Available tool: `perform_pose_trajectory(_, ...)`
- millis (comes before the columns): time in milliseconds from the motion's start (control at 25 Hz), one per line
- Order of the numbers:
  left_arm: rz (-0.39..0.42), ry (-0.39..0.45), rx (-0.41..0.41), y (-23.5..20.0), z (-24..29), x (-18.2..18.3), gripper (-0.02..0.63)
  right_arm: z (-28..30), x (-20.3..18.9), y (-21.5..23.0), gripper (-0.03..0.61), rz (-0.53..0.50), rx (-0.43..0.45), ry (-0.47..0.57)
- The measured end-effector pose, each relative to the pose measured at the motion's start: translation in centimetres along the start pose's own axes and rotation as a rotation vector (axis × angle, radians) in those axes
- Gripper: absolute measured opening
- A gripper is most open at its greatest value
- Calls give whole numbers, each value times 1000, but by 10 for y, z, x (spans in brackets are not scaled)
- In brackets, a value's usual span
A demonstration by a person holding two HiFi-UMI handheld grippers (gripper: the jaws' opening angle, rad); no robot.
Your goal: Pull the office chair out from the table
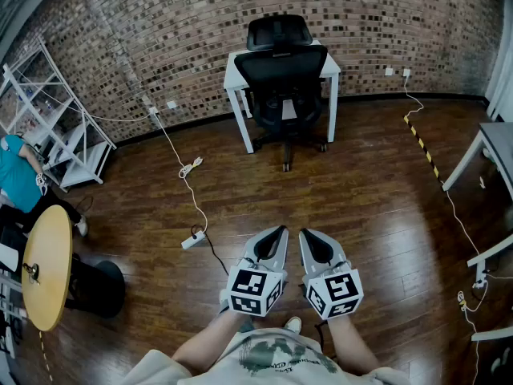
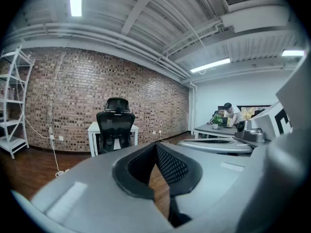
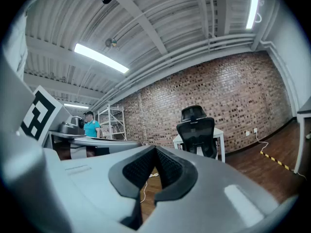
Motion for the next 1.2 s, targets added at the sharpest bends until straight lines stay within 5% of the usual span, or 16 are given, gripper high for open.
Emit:
perform_pose_trajectory(440, -36, 12, -25, -19, 35, 8, 15, 25, 4, 19, 0, -3, -13, -32)
perform_pose_trajectory(1200, -106, 37, -89, -122, 182, 45, 15, 180, 36, 92, 2, -63, -59, -92)
Point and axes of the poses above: the fingertips, and each gripper's own axes: z forward along the fingers, y to its right, x out of its top, the point moved 8 cm from there along -z, backward along the fingers, and after that the axes turned 4 degrees about x, right-handed, at the moved point
